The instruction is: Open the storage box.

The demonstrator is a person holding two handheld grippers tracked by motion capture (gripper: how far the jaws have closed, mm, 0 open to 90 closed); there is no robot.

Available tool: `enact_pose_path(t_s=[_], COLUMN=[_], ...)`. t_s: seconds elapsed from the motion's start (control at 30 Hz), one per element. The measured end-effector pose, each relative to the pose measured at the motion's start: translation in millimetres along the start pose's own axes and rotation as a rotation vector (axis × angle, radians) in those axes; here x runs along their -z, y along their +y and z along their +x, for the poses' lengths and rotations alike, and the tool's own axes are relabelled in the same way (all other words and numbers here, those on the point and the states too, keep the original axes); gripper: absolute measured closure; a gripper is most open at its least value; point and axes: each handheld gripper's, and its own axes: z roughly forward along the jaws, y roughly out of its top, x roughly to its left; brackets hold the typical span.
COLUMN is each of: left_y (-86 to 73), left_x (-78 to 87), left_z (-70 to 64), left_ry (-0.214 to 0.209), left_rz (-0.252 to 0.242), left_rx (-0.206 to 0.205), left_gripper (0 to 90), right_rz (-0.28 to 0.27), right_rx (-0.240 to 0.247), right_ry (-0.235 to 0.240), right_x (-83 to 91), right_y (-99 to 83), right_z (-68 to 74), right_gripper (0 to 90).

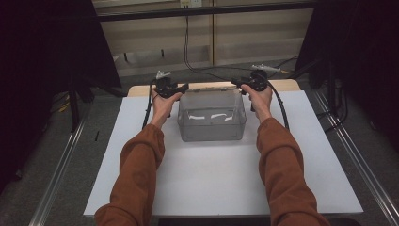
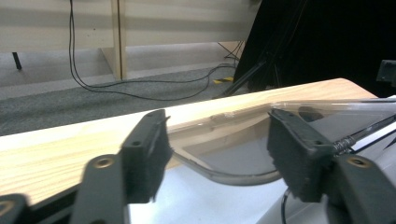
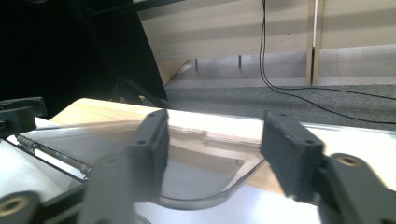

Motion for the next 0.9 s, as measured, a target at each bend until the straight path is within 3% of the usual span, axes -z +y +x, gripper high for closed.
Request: enact_pose_path(t_s=[0.1,0.23,0.4,0.63,0.8,0.9], left_y=[1.5,4.1,4.4,0.4,0.7,0.8], left_x=[1.9,5.1,8.4,8.4,13.4,18.7], left_z=[-1.9,-4.2,-6.0,-18.4,-27.3,-28.6], left_ry=[0.014,0.022,0.013,-0.019,-0.036,-0.067], left_rz=[-0.007,-0.017,-0.045,-0.068,-0.089,-0.128], left_rx=[-0.027,-0.064,-0.062,-0.072,-0.091,-0.065], left_gripper=[32.8,29.5,21.1,10.7,6.9,5.7], right_rz=[-0.007,-0.023,-0.049,-0.065,-0.078,-0.097], right_rx=[0.024,0.057,0.099,0.096,0.128,0.154], right_ry=[-0.009,-0.019,-0.029,-0.046,-0.044,-0.052], right_x=[2.6,6.7,12.1,18.6,24.8,31.0], right_y=[0.4,1.9,3.3,-0.8,-3.2,-2.7], right_z=[2.7,7.3,11.5,12.7,15.9,17.9], right_gripper=[39.1,28.9,19.6,6.5,5.0,4.8])
